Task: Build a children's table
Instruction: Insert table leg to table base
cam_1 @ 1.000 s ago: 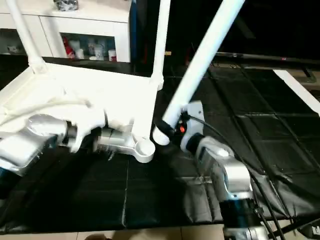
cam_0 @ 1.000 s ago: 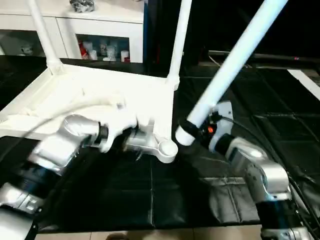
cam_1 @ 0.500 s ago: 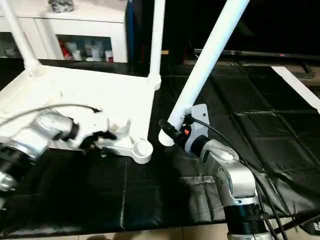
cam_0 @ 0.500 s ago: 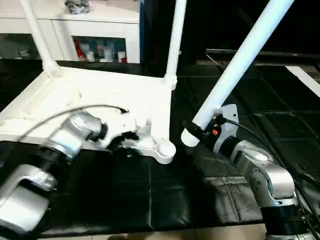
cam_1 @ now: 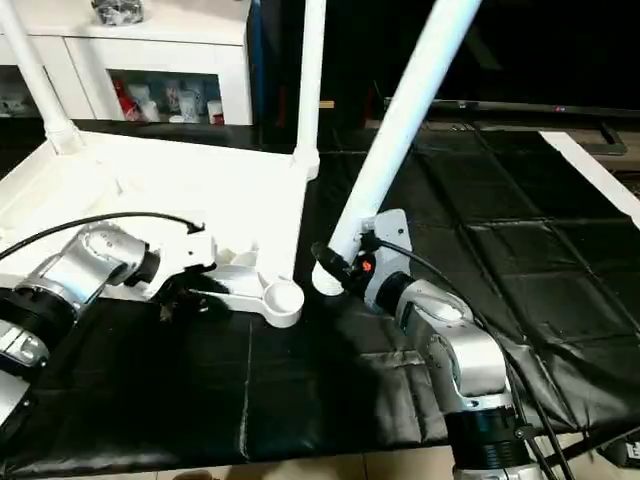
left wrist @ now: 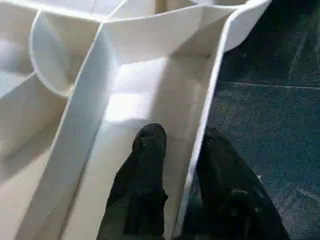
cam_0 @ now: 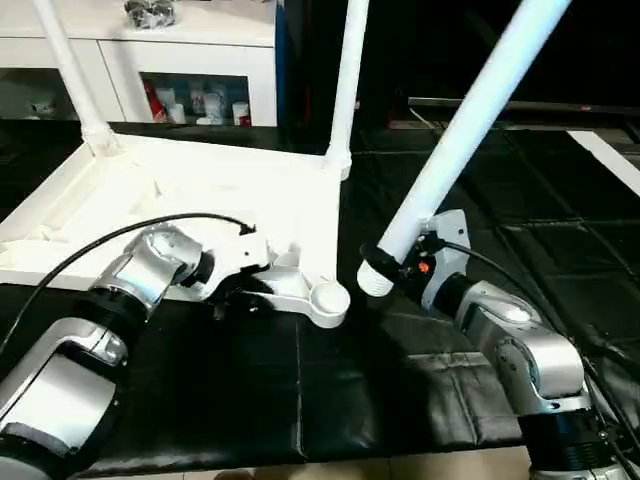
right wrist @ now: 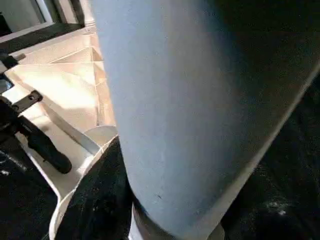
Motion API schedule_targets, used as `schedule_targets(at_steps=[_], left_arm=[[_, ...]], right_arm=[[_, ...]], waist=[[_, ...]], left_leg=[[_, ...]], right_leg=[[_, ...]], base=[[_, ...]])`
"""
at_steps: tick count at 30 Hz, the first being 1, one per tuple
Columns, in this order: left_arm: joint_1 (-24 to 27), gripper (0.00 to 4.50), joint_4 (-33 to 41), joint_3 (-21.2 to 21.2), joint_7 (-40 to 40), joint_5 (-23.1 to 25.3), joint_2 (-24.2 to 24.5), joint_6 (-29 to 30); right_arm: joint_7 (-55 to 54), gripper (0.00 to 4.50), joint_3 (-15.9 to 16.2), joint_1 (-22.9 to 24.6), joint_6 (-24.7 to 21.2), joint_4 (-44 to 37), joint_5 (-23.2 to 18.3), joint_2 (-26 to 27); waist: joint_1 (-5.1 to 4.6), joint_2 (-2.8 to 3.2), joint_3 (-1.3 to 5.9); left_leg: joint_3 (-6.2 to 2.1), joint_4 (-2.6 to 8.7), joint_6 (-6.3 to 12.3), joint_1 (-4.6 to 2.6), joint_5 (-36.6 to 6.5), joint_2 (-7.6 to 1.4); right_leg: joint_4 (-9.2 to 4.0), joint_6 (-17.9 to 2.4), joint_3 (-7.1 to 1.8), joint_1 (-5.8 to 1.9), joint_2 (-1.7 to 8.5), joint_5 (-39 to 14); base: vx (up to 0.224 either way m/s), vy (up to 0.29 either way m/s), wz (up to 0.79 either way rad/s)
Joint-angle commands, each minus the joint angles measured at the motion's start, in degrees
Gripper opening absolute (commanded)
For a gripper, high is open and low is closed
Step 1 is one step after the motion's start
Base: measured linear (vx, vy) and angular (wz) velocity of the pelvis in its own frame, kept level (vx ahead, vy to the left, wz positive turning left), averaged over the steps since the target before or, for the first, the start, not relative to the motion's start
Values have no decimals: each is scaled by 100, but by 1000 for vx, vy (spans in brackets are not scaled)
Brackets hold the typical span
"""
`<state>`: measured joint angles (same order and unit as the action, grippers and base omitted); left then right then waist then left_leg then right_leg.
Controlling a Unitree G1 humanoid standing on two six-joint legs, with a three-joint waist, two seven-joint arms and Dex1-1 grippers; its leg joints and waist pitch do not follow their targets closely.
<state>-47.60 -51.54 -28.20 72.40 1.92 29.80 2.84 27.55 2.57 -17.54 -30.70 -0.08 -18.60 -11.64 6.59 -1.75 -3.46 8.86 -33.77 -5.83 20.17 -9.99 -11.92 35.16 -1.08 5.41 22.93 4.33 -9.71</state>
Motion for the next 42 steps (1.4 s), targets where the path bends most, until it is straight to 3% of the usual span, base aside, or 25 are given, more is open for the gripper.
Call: schedule_targets(at_steps=[1,5,6,7,8,9,10,14,16,17,19,20,21,23,26,29,34,36,42], left_arm=[[-41,85,106,159,37,-98,-76,566],[44,52,363,254,26,-203,-108,972],[114,48,563,337,-13,-298,-136,1240],[276,47,1021,527,-121,-487,-206,1878],[276,41,1021,527,-121,-487,-206,1878],[405,41,1346,649,-228,-589,-242,2281],[469,35,1504,715,-295,-633,-256,2467],[849,18,2399,1122,-883,-943,-457,3496],[1051,16,2771,1211,-1119,-946,-532,3774],[1134,13,2924,1237,-1187,-903,-549,3877],[1344,10,3300,1338,-1441,-828,-646,4198],[1444,7,3522,1421,-1600,-846,-710,4434],[1511,5,3675,1473,-1724,-854,-759,4571],[1625,4,3962,1529,-1903,-891,-806,4746],[1703,2,4165,1587,-1990,-975,-854,4737],[1827,0,4405,1512,-1892,-970,-803,4367],[1984,0,4385,1190,-1542,-680,-461,3222],[1982,0,4302,1199,-1461,-707,-421,2972],[2006,0,4063,1107,-1262,-669,-330,2205]], right_arm=[[34,193,-10,-54,63,-96,-9,-55],[42,193,6,-60,56,-91,-10,-35],[54,193,11,-67,52,-86,-17,-14],[71,193,16,-95,48,-51,-34,24],[71,193,16,-95,48,-51,-34,24],[86,193,30,-123,51,-15,-42,45],[92,193,42,-135,53,-3,-44,60],[87,193,-19,-215,41,80,-174,214],[67,193,-48,-257,19,104,-221,272],[64,193,-47,-264,11,108,-225,287],[53,193,-54,-289,-6,143,-238,340],[57,193,-67,-298,-36,149,-265,381],[58,193,-79,-310,-60,156,-287,413],[65,193,-55,-328,-76,162,-280,430],[64,193,-27,-348,-67,184,-272,432],[71,193,-16,-369,-59,213,-266,436],[173,193,115,-362,8,267,-76,294],[246,193,218,-350,75,302,38,200],[339,193,197,-398,106,380,19,135]], waist=[[13,96,405],[16,111,402],[21,120,406],[9,106,407],[7,115,414],[-11,108,407],[-2,139,417],[-68,118,423],[-94,129,415],[-99,89,413],[-111,121,414],[-119,79,407],[-115,114,410],[-112,103,397],[-105,110,391],[-97,98,389],[-98,105,393],[-98,84,395],[-64,86,386]], left_leg=[[11,422,-253,-41,-1415,-102],[0,427,-251,-33,-1449,-106],[-6,431,-267,-39,-1463,-119],[-9,435,-268,-23,-1437,-121],[-16,438,-273,-14,-1396,-130],[-3,428,-253,-1,-1358,-115],[-4,414,-222,-1,-1301,-100],[6,403,-144,31,-1139,-90],[10,398,-85,41,-1092,-75],[20,396,-50,39,-1052,-70],[15,400,-57,39,-1007,-88],[28,396,-27,27,-1026,-78],[18,403,-31,22,-1022,-92],[25,402,-1,19,-1066,-81],[27,405,-13,6,-1145,-76],[26,414,-15,4,-1202,-65],[16,427,-37,8,-1162,-73],[31,419,-33,-3,-1142,-72],[27,430,-40,2,-1224,-77]], right_leg=[[-450,-839,-326,-325,428,-1696],[-454,-853,-321,-326,428,-1767],[-434,-886,-322,-328,437,-1712],[-417,-923,-320,-344,436,-1638],[-395,-973,-321,-357,445,-1533],[-393,-1018,-318,-353,425,-1442],[-395,-1063,-314,-361,431,-1385],[-371,-1126,-304,-383,403,-1140],[-399,-1092,-296,-380,390,-1250],[-428,-1034,-297,-378,382,-1328],[-401,-1011,-303,-376,385,-1321],[-434,-980,-302,-358,371,-1392],[-412,-1004,-302,-363,383,-1405],[-444,-951,-300,-346,369,-1542],[-468,-875,-302,-326,361,-1677],[-481,-794,-305,-325,357,-1741],[-486,-684,-311,-315,357,-1765],[-461,-733,-315,-308,347,-1607],[-487,-662,-313,-303,371,-1855]], base=[[0,0,0],[0,0,0],[0,0,0],[0,0,0],[0,0,0],[0,0,0],[0,0,0],[0,0,0],[0,0,0],[0,0,0],[0,0,0],[0,0,0],[0,0,0],[0,0,0],[0,0,0],[0,0,0],[0,0,0],[0,0,0],[0,0,0]])
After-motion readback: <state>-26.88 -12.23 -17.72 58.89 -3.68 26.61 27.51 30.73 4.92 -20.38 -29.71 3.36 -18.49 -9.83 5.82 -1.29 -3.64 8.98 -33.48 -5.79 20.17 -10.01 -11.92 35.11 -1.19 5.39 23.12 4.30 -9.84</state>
